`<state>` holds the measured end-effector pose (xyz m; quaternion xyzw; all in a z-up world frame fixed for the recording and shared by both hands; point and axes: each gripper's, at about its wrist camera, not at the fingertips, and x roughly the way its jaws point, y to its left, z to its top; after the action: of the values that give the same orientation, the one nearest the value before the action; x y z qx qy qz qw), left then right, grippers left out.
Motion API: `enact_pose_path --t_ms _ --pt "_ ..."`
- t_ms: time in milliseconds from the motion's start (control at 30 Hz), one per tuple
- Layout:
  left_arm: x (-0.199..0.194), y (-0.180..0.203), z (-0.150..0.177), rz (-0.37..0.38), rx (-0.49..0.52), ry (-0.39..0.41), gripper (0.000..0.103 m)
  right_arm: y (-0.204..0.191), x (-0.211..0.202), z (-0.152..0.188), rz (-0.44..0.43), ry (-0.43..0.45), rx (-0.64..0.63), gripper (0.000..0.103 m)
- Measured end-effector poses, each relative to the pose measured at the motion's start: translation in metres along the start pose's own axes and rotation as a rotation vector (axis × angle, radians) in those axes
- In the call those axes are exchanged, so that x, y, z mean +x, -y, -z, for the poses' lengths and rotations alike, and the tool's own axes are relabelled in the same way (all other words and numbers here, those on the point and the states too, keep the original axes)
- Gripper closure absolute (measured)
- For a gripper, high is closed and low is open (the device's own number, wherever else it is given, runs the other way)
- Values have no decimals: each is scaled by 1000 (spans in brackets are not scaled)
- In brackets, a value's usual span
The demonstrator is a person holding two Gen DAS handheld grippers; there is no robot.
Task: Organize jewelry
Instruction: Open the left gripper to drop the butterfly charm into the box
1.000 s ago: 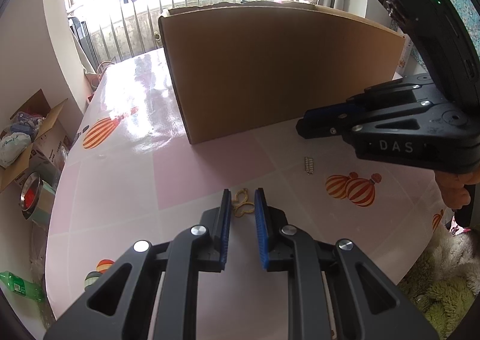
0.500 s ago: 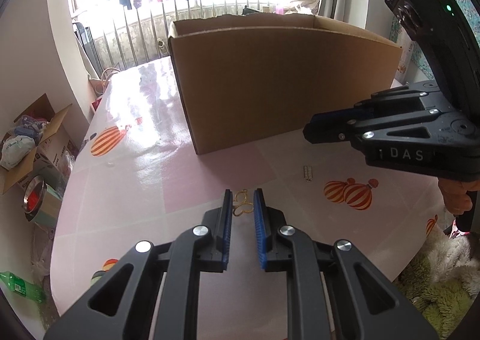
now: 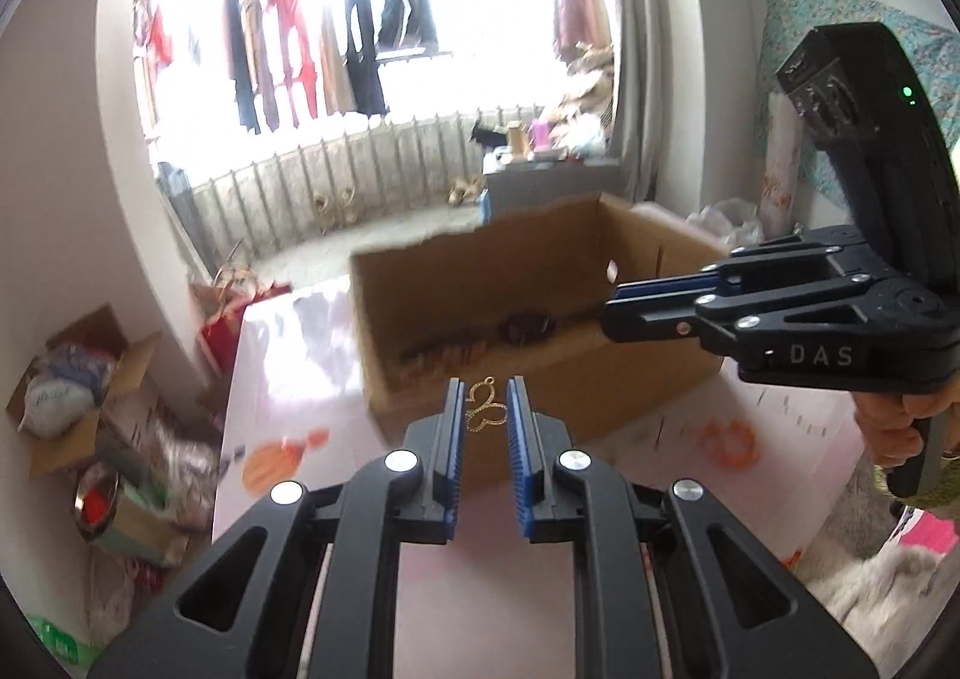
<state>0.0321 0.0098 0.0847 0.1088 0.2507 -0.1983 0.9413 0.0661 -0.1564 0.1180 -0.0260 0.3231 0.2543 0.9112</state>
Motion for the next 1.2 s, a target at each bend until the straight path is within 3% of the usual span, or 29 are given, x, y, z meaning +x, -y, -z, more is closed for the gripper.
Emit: enact_pose_path --t_ms 67,133,233,333,500,633,800,1033,1200 --pt "14 -1 -20 32 5 6 89 16 0 -21 -1 13 6 94" --pt "41 -5 -38 75 -8 -34 89 30 16 -35 -13 -28 33 94" --pt "90 -10 -56 135 -38 -152 89 64 55 -52 -53 -166 126 94" --pt "135 -11 -63 118 -23 -261 89 86 89 -57 -94 -301 192 93" --pt "174 -11 -66 113 -39 -359 89 94 118 -47 -50 -400 188 89" --pt "185 -21 -60 118 -105 -410 89 102 122 -43 -53 -398 215 87" --pt "179 -28 -59 114 -135 -409 89 113 115 -46 -55 -366 241 85" --pt "153 -36 -63 110 -159 -353 89 117 81 -47 -52 -289 255 75" --pt "113 -33 -66 134 -168 -274 82 109 38 -43 -78 -202 251 69"
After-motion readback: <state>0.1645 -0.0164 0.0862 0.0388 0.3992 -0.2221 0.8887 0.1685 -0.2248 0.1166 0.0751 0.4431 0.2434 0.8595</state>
